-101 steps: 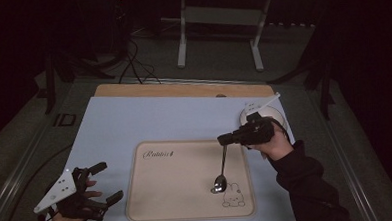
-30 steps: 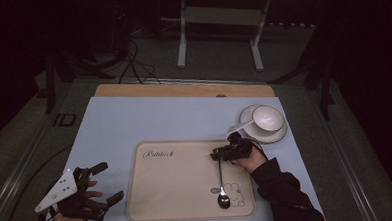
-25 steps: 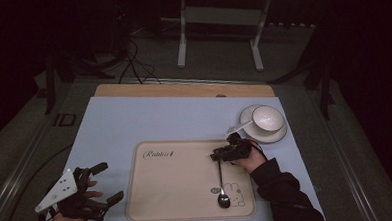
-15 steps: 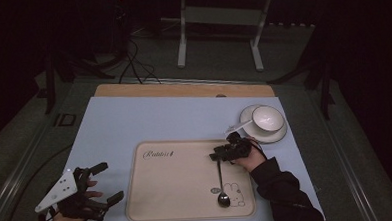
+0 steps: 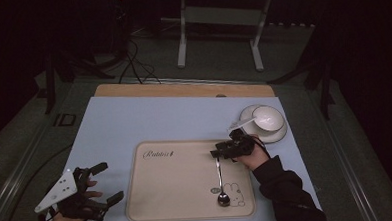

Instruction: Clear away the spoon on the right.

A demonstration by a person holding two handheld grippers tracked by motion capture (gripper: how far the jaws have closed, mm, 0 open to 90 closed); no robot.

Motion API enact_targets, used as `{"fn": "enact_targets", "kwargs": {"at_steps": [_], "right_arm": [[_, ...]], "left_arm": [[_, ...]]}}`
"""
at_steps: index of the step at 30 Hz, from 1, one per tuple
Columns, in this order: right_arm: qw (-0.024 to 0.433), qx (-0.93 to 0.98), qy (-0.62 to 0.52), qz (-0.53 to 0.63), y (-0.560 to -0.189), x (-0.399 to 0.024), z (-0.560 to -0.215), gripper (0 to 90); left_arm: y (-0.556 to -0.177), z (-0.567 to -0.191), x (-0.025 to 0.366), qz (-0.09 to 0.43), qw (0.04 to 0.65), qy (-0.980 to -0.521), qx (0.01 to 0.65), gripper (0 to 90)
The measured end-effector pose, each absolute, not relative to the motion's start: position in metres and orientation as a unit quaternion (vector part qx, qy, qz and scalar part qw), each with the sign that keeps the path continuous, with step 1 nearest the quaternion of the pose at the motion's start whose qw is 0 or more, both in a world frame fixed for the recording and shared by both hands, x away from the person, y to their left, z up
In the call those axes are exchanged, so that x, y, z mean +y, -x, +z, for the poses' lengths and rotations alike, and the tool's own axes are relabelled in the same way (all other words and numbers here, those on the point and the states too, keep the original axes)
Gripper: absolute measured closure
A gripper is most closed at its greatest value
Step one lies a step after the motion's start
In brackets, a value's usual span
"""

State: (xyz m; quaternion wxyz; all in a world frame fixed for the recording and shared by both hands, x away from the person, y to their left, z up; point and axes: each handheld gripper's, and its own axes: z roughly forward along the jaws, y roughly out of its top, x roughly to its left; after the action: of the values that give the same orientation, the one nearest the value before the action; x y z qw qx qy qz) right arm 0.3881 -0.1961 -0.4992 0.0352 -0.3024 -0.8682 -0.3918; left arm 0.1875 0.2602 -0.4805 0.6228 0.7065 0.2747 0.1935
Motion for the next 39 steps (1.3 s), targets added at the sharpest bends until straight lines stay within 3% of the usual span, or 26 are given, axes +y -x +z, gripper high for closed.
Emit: {"fn": "enact_targets", "kwargs": {"at_steps": [3,13,18,23,39], "right_arm": [[0.032,-0.869,0.298,-0.393,-0.382,-0.196,-0.493,50.4],[0.004,-0.866,0.314,-0.390,-0.358,-0.197,-0.475,34.2],[0.000,-0.857,0.319,-0.405,-0.350,-0.204,-0.467,20.6],[-0.016,-0.833,0.356,-0.424,-0.340,-0.217,-0.458,13.9],[-0.085,-0.805,0.383,-0.445,-0.287,-0.249,-0.449,14.2]], "left_arm": [[-0.187,-0.480,0.260,0.194,0.623,-0.707,0.274,0.0],[-0.187,-0.480,0.260,0.193,0.624,-0.706,0.274,0.0],[-0.187,-0.480,0.260,0.192,0.625,-0.705,0.274,0.0],[-0.187,-0.480,0.261,0.190,0.627,-0.704,0.274,0.0],[-0.187,-0.480,0.260,0.192,0.624,-0.706,0.273,0.0]]}}
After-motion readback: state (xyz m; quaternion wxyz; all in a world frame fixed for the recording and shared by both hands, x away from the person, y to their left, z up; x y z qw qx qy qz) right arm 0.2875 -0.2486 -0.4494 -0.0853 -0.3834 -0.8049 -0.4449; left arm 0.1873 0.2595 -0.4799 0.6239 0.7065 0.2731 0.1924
